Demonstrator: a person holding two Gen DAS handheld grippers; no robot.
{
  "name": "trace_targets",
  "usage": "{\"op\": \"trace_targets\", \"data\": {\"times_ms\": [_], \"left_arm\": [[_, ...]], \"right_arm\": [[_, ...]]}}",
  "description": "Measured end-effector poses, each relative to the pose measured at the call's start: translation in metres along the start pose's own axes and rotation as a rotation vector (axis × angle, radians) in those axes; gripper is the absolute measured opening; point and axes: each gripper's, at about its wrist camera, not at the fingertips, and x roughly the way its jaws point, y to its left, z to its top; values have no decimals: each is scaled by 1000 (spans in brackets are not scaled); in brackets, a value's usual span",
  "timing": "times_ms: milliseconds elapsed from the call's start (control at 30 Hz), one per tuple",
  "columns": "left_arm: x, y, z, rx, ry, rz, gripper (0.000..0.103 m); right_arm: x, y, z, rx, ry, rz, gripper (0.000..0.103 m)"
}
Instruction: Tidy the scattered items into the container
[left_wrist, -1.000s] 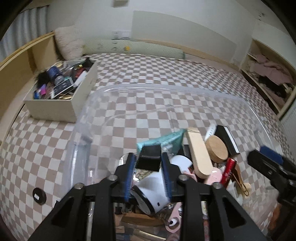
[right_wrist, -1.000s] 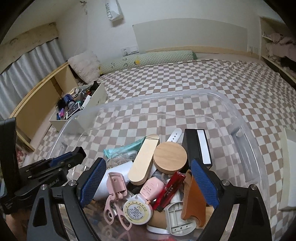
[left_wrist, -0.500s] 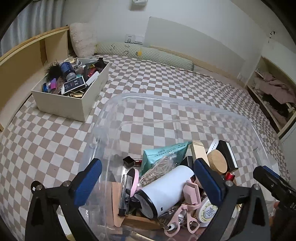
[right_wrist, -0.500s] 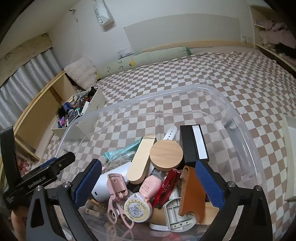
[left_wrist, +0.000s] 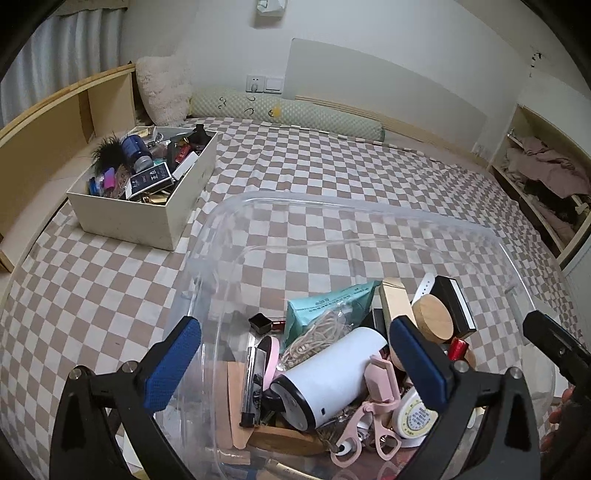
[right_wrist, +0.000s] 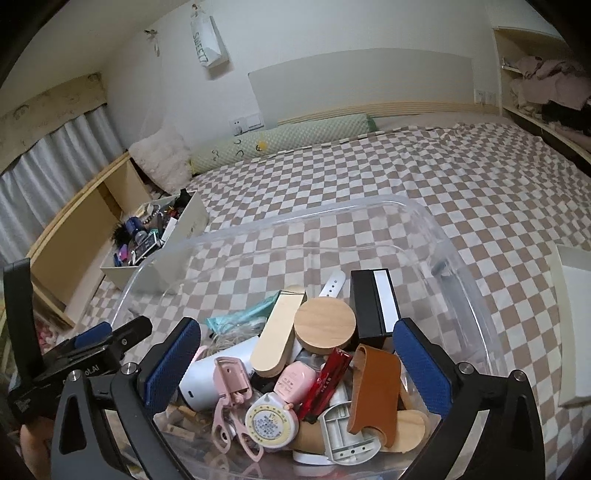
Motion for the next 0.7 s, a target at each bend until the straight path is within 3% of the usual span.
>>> {"op": "trace_targets", "data": {"times_ms": [233,700], "left_arm": [[-24,-1,-1,19,-18,-8,103],[-95,3,-8,71,-101,-38,103]], "right_arm": [[-12,4,-2,-33,5,0,103],[-70,15,-6,-85,-67,-40,103]]}}
